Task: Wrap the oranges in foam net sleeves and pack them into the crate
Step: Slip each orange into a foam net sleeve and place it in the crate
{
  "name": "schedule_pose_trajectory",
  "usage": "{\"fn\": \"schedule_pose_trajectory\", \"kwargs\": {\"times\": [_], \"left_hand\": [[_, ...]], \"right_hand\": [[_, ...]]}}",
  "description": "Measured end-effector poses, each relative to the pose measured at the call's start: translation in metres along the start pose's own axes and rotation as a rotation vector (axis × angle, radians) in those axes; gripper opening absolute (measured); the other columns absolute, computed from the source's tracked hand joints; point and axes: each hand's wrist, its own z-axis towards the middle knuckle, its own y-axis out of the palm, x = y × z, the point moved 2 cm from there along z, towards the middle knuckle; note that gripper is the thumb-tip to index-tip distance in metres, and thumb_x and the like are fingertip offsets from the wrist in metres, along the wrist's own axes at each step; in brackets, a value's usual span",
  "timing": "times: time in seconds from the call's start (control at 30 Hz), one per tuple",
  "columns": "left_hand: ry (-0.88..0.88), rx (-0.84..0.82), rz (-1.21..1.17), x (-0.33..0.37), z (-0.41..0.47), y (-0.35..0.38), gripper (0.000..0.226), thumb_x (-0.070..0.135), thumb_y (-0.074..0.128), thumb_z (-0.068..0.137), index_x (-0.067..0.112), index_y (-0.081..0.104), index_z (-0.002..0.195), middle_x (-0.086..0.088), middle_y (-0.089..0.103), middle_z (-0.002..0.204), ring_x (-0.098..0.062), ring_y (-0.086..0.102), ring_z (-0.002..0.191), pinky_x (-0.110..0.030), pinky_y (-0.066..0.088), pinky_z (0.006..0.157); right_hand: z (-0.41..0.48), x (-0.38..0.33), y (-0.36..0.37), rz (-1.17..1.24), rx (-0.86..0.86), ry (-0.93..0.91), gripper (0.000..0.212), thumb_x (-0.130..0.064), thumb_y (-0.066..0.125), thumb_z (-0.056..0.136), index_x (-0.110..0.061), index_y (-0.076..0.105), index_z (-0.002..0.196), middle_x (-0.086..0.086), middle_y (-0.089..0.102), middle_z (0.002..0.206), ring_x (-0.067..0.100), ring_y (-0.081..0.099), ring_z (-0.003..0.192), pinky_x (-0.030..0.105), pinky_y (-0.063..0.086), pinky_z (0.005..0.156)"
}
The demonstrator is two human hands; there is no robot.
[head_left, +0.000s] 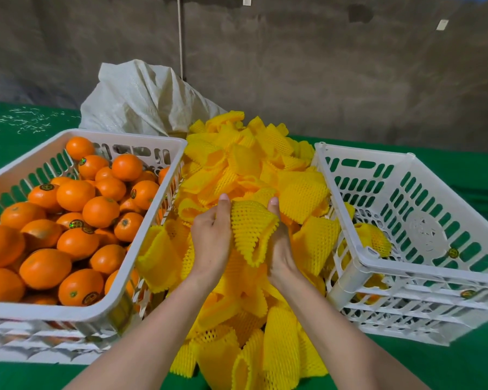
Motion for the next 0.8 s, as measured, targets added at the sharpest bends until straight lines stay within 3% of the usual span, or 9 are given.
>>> {"fn": "schedule_pose_trajectory", "kwargs": {"times": [0.07,0.13,0.23,0.3,0.43,0.57,0.67,0.73,0.8], "left_hand": [[0.047,0.006,0.057,-0.002,0.0,-0.001,0.052,0.036,0.049,0.096,0.013,0.035,0.053,-0.007,0.027,0.051,-0.019,0.024,0.052,-0.046,0.02,0.052],[-0.033,0.013,0.003,-0.006,0.001,-0.001,0.047,0.036,0.05,0.096,0.008,0.044,0.058,-0.01,0.036,0.055,-0.02,0.032,0.055,-0.04,0.024,0.054],[-0.273,-0.045,-0.179,-0.016,0.0,0.001,0.043,0.038,0.051,0.094,0.005,0.062,0.068,-0.009,0.065,0.064,-0.019,0.06,0.061,-0.03,0.049,0.057],[-0.296,-0.102,-0.235,-0.019,-0.003,0.002,0.04,0.035,0.05,0.094,0.005,0.066,0.073,-0.008,0.07,0.07,-0.019,0.066,0.066,-0.029,0.055,0.065],[-0.167,-0.096,-0.214,-0.013,-0.004,0.001,0.036,0.024,0.048,0.096,-0.008,0.06,0.085,-0.024,0.057,0.083,-0.027,0.049,0.078,-0.034,0.048,0.068],[0.06,-0.056,-0.071,-0.009,-0.003,-0.002,0.051,0.022,0.05,0.093,-0.022,0.055,0.068,-0.04,0.056,0.069,-0.026,0.049,0.069,-0.051,0.044,0.058],[0.145,-0.044,0.093,-0.01,-0.001,-0.006,0.041,0.015,0.055,0.093,-0.015,0.057,0.065,-0.03,0.056,0.062,-0.02,0.045,0.064,-0.051,0.04,0.059],[0.053,-0.071,0.153,-0.009,0.003,-0.008,0.031,0.02,0.059,0.091,-0.001,0.057,0.069,-0.015,0.058,0.067,-0.02,0.051,0.066,-0.043,0.044,0.063],[-0.279,-0.206,0.059,-0.005,0.005,-0.01,0.034,0.045,0.054,0.087,0.012,0.062,0.082,-0.006,0.067,0.079,-0.02,0.063,0.075,-0.034,0.05,0.065]], "right_hand": [[0.0,0.001,0.002,0.006,-0.035,0.065,0.06,-0.063,0.038,0.083,-0.014,0.068,0.098,0.014,0.069,0.101,0.026,0.064,0.094,0.041,0.049,0.089],[0.001,0.003,0.001,0.061,-0.072,0.092,0.052,-0.061,0.044,0.082,-0.017,0.069,0.094,0.009,0.071,0.094,0.02,0.066,0.086,0.035,0.05,0.081],[0.002,0.004,-0.001,0.184,-0.054,0.096,0.036,-0.051,0.048,0.088,-0.022,0.068,0.086,0.0,0.072,0.076,0.013,0.066,0.073,0.03,0.05,0.07],[0.003,0.006,-0.001,0.207,-0.051,0.081,0.032,-0.047,0.048,0.09,-0.023,0.067,0.081,-0.003,0.071,0.069,0.011,0.065,0.065,0.028,0.049,0.065],[0.002,0.008,-0.002,0.237,-0.056,0.074,0.028,-0.041,0.047,0.092,-0.022,0.064,0.081,-0.003,0.07,0.064,0.011,0.064,0.061,0.029,0.048,0.064],[0.0,0.006,-0.003,0.23,-0.102,0.016,0.037,-0.036,0.047,0.093,-0.023,0.072,0.069,-0.002,0.071,0.067,0.013,0.065,0.065,0.028,0.05,0.065],[-0.007,0.001,-0.001,0.132,-0.168,-0.099,0.047,-0.031,0.042,0.095,-0.024,0.076,0.064,-0.002,0.072,0.071,0.01,0.068,0.068,0.023,0.053,0.064],[-0.014,-0.008,-0.002,0.006,-0.141,-0.245,0.041,-0.029,0.044,0.094,-0.009,0.073,0.073,0.012,0.07,0.073,0.017,0.065,0.071,0.029,0.053,0.067],[-0.018,-0.016,-0.005,-0.166,-0.089,-0.428,0.053,-0.039,0.045,0.087,0.013,0.056,0.087,0.034,0.055,0.087,0.036,0.054,0.077,0.046,0.046,0.073]]}}
